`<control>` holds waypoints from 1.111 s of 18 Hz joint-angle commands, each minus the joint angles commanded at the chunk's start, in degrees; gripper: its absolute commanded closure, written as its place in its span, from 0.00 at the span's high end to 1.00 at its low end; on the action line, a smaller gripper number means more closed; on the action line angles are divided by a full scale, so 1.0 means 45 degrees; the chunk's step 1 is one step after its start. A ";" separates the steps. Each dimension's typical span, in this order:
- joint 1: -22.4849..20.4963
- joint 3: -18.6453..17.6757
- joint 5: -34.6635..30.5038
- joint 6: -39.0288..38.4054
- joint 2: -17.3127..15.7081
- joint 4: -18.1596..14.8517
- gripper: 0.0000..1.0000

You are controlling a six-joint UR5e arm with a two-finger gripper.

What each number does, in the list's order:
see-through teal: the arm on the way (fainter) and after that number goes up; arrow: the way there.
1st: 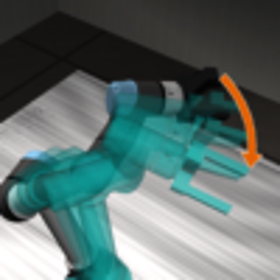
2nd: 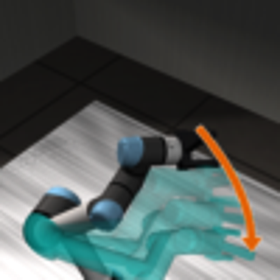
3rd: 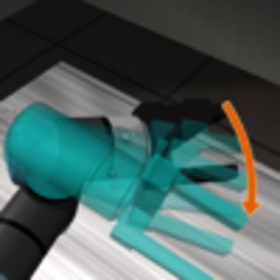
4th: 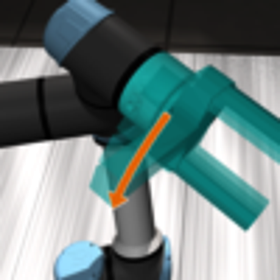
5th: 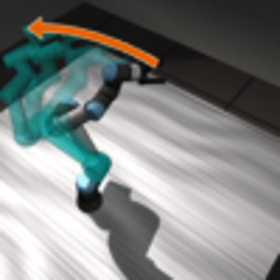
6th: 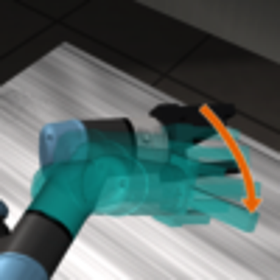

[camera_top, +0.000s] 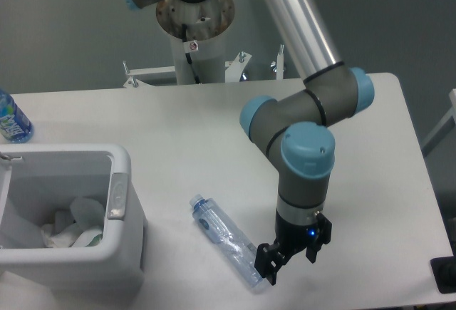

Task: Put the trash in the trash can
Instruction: 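Move the open gripper down over the clear water bottle, then close the gripper around the water bottle's middle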

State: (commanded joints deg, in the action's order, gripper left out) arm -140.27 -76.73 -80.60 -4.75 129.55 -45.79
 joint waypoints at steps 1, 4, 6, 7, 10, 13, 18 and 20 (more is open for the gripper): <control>0.0136 0.0000 -0.0019 0.0000 0.0059 0.0000 1.00; 0.0487 0.0154 -0.0448 0.0020 0.0390 0.0058 1.00; 0.0586 0.0137 -0.0547 0.0039 0.0547 0.0058 1.00; 0.0644 0.0040 -0.0586 0.0020 0.0567 0.0058 1.00; 0.0898 -0.0059 -0.1034 0.0156 0.0645 0.0039 1.00; 0.0938 -0.0098 -0.1288 0.0156 0.0762 0.0039 1.00; 0.1094 -0.0156 -0.1561 0.0137 0.1016 0.0019 1.00; 0.1152 -0.0235 -0.1719 0.0137 0.1036 0.0039 1.00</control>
State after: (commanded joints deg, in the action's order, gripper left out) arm -135.09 -77.78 -88.33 -4.13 134.21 -45.62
